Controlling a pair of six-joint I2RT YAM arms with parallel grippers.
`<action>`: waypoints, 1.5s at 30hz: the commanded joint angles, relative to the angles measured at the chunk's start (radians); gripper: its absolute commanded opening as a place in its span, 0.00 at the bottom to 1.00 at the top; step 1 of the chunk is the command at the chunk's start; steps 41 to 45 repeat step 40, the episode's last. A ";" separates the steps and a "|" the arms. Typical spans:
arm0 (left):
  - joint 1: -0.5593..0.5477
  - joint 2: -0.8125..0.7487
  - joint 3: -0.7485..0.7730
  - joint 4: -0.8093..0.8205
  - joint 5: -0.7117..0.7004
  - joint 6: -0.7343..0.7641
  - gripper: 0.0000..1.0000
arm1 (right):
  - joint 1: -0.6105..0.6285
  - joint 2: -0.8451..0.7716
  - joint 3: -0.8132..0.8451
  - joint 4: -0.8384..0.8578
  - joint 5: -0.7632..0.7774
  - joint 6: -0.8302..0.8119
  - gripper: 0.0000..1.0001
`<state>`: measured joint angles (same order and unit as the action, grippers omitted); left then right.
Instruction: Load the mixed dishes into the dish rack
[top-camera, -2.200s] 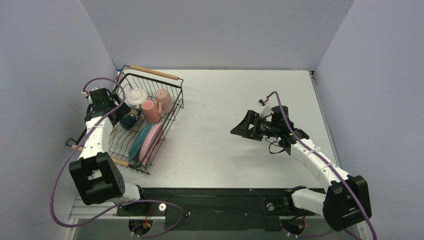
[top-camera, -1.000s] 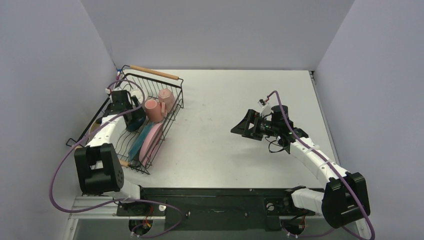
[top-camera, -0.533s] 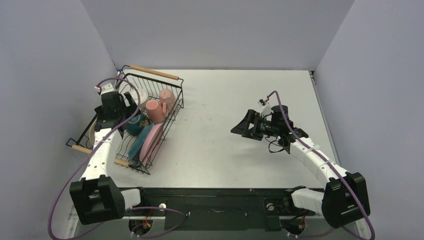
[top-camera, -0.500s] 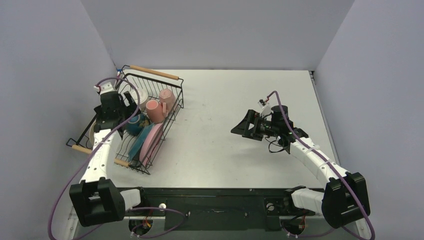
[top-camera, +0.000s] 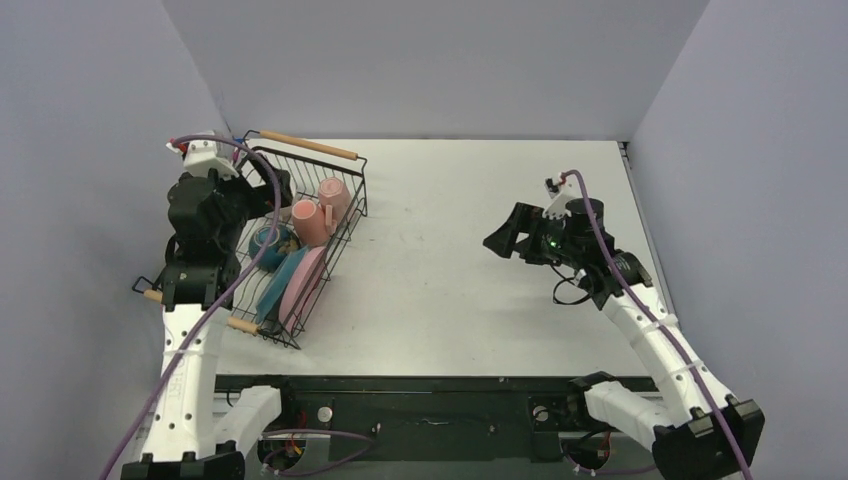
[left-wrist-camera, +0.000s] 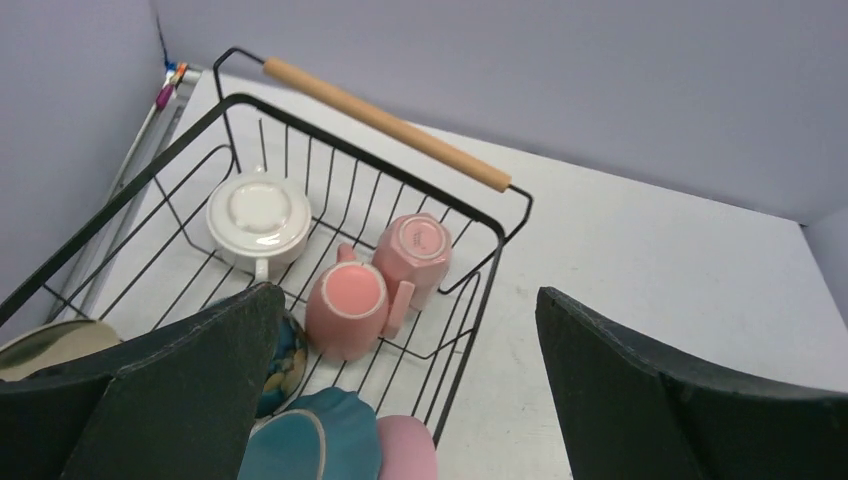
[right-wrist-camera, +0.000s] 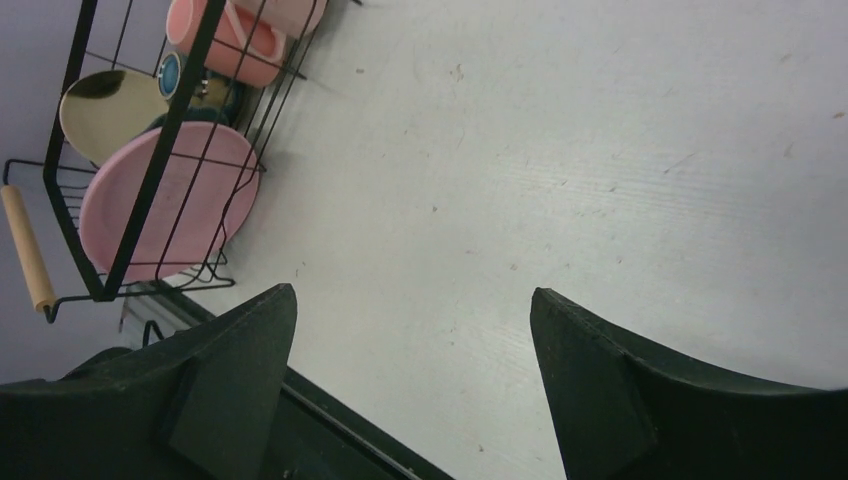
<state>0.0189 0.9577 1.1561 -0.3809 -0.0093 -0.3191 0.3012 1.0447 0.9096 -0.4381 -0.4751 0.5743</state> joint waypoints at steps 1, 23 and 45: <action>-0.044 -0.079 0.050 0.060 0.146 0.041 0.97 | -0.007 -0.111 0.076 -0.088 0.179 -0.050 0.82; -0.323 -0.359 0.065 0.157 0.187 0.210 0.97 | -0.009 -0.447 0.214 -0.174 0.727 -0.192 0.92; -0.354 -0.483 -0.058 0.306 0.019 0.235 0.97 | -0.007 -0.558 0.180 -0.099 0.914 -0.212 0.93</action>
